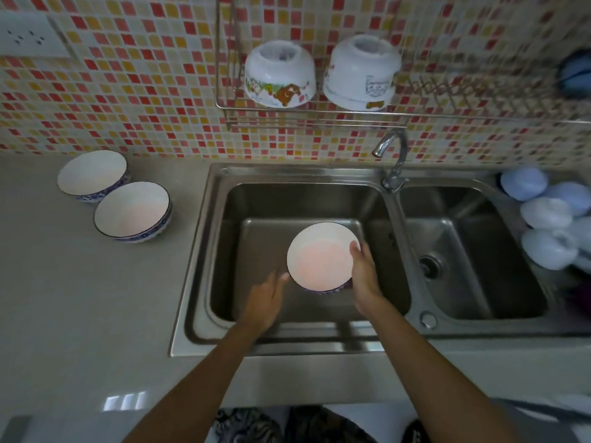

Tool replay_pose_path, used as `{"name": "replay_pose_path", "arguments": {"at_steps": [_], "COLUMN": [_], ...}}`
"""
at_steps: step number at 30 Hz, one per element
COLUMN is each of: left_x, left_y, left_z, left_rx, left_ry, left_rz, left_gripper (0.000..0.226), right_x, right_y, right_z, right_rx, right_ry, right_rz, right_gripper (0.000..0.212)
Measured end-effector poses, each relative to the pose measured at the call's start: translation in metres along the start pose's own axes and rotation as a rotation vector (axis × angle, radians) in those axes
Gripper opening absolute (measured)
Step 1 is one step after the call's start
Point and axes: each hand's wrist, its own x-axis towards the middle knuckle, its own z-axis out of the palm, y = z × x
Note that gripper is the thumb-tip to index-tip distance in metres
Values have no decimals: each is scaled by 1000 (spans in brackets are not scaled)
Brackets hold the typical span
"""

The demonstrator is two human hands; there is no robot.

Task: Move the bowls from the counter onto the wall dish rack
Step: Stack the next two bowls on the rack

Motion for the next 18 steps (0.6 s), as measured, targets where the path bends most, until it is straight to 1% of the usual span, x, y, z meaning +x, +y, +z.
{"name": "replay_pose_path", "arguments": {"at_steps": [2,4,5,6,8,9,10,14,18], "left_x": [-8,-16,-21,-25,-32,-33,-32,-28,-27], "left_y": [-21,-37,-44,-51,-61,-65,-67,-68,-71], "left_z": [7,11,11,11,10,10,11,14,14], "left_rx": [220,397,448,491,581,614,634,668,669], "left_ry": [-51,-44,-38,-33,-18,-8,4,-10,-31], "left_rz": [-12,43,60,69,84,89,85,23,28], "left_gripper": [57,59,63,69,89,95,97,89,99], "right_x": [9,16,19,21,23,24,25,29,31], "right_y": [3,6,8,9,11,12,14,19,24], "right_z": [-8,-14,-15,-17,-18,-19,-19,-19,-19], "right_rx": [-98,-175,-202,-228,-281,-321,-370,-493,-559], "right_ry": [11,8,2,-1,-2,-4,-9,-18,-1], "right_rz": [-48,-97,-113,-123,-134,-139,-148,-203,-255], "right_gripper": [33,36,38,39,39,39,38,38,39]}}
